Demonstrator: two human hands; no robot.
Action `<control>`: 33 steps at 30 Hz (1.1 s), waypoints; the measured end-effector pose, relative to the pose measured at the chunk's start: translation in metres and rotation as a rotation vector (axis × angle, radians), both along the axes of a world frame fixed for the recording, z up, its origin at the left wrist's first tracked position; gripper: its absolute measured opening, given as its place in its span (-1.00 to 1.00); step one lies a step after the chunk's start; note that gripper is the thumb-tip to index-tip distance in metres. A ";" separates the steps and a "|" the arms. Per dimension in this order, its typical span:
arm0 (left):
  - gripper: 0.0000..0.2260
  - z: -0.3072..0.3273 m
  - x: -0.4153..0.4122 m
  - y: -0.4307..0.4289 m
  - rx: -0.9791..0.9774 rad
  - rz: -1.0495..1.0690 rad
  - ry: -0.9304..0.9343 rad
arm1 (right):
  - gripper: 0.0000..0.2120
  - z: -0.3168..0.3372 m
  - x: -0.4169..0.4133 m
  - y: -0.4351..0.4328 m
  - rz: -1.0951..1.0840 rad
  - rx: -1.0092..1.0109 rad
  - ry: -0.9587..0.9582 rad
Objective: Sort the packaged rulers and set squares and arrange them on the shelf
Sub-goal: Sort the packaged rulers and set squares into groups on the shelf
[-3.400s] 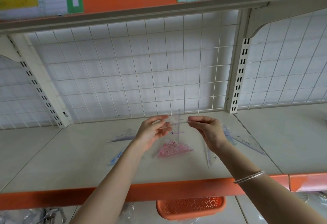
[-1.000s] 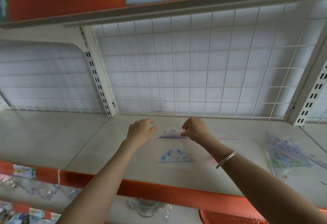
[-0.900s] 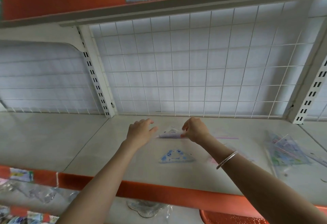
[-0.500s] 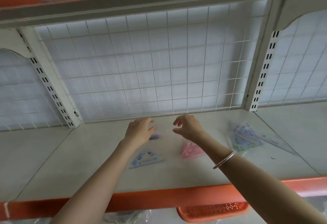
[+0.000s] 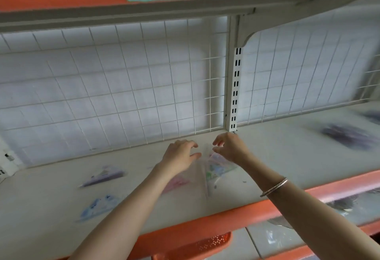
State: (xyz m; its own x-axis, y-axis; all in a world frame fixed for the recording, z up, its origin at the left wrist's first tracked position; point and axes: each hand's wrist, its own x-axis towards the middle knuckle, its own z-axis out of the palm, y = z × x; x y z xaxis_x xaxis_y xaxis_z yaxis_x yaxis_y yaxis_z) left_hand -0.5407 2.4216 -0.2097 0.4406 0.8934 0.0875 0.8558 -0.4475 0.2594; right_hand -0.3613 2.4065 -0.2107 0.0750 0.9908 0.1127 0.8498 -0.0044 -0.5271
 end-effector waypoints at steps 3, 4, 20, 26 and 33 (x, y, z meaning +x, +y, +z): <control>-0.55 -0.005 0.030 0.002 -0.026 -0.033 0.006 | -0.82 -0.003 0.028 -0.003 -0.036 -0.014 -0.039; -0.53 -0.006 0.039 0.002 -0.035 -0.040 0.015 | -0.81 -0.005 0.036 -0.005 -0.045 -0.031 -0.058; -0.42 -0.019 0.086 0.004 -0.201 0.035 0.063 | -0.53 0.001 0.078 -0.015 -0.012 -0.312 -0.246; -0.44 -0.017 0.089 0.002 -0.205 0.039 0.027 | -0.46 0.004 0.077 -0.016 -0.031 -0.370 -0.128; -0.35 -0.017 0.093 -0.002 -0.221 0.093 -0.126 | -0.64 0.002 0.073 -0.022 -0.083 -0.276 0.028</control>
